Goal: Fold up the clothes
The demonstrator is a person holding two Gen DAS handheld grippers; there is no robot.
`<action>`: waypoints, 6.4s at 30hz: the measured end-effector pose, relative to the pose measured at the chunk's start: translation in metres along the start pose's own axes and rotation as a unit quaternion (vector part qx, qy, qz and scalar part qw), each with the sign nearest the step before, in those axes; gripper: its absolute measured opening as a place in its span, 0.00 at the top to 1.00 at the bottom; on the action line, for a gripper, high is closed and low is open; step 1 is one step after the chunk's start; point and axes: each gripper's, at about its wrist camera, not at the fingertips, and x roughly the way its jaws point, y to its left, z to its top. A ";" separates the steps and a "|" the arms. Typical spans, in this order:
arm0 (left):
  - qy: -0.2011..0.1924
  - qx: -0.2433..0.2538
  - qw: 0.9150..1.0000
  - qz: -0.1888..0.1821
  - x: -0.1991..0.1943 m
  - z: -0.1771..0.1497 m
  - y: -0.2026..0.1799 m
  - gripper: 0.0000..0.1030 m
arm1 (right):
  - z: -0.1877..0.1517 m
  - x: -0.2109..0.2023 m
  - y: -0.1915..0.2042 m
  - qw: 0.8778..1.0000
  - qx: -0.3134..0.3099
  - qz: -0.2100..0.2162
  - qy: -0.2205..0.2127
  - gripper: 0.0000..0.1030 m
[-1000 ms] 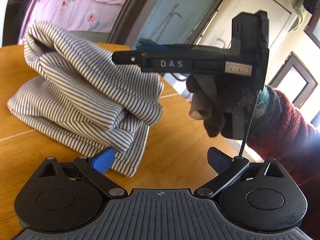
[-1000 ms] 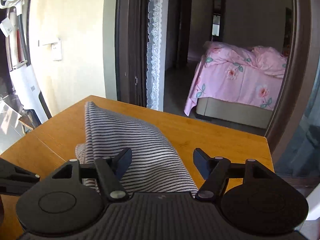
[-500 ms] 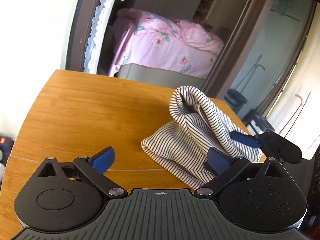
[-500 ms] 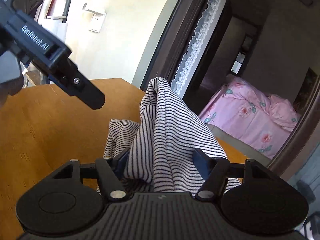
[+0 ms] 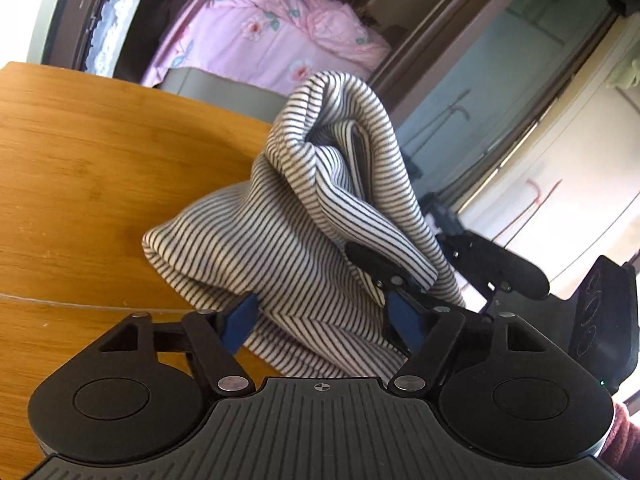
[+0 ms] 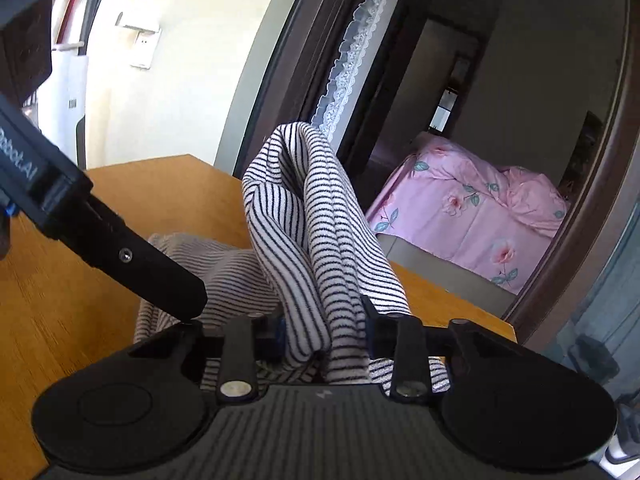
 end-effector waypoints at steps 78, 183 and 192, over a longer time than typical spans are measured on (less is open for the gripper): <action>-0.053 0.055 0.997 0.013 -0.023 0.009 -0.004 0.11 | -0.024 -0.057 0.000 0.989 0.131 0.065 0.008 0.00; -0.090 0.054 0.994 0.029 -0.021 -0.019 -0.033 0.42 | 0.008 0.049 -0.044 0.988 0.088 0.042 0.116 0.00; -0.084 0.056 0.995 0.019 -0.020 -0.015 -0.028 0.42 | -0.034 0.015 -0.046 0.977 0.188 0.038 0.095 0.00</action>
